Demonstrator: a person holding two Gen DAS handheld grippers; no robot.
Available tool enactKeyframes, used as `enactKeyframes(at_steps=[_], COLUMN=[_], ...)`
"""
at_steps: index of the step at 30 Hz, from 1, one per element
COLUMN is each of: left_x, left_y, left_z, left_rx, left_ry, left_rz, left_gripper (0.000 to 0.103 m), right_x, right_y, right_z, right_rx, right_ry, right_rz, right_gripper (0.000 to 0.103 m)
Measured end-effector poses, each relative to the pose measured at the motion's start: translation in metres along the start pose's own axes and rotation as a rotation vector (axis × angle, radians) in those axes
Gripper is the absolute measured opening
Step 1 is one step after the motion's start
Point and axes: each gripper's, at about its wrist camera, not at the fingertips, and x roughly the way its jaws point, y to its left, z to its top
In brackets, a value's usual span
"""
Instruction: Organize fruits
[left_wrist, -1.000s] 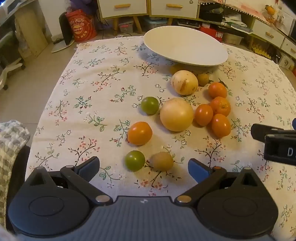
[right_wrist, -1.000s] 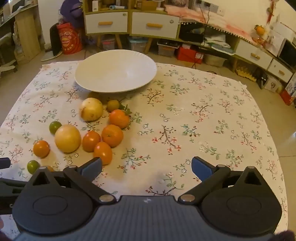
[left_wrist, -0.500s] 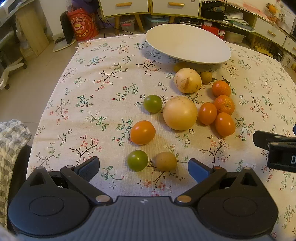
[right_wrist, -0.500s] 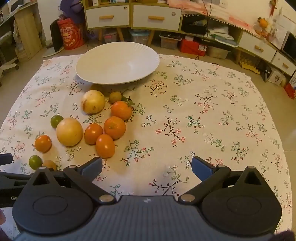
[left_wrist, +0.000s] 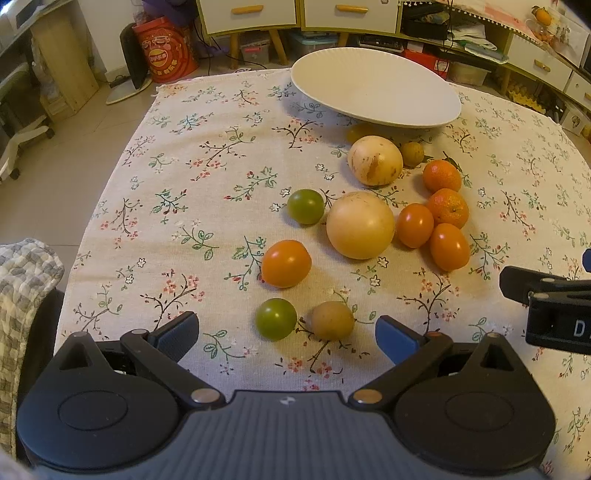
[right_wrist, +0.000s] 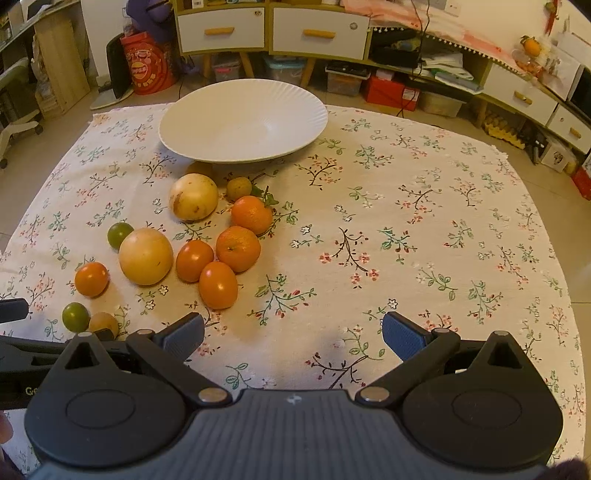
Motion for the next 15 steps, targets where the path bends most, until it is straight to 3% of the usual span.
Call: enactKeyframes(at_steps=[15], left_x=[-0.0009], left_y=[-0.0022], left_z=[0.0003], left_rx=[0.003], left_ry=[0.002], left_rz=[0.002], left_gripper=[0.086], right_x=[0.0006], right_y=[0.0020], right_z=[-0.0001], right_rx=[-0.002], right_ry=[-0.002], right_rz=[-0.001], right_gripper=[0.103])
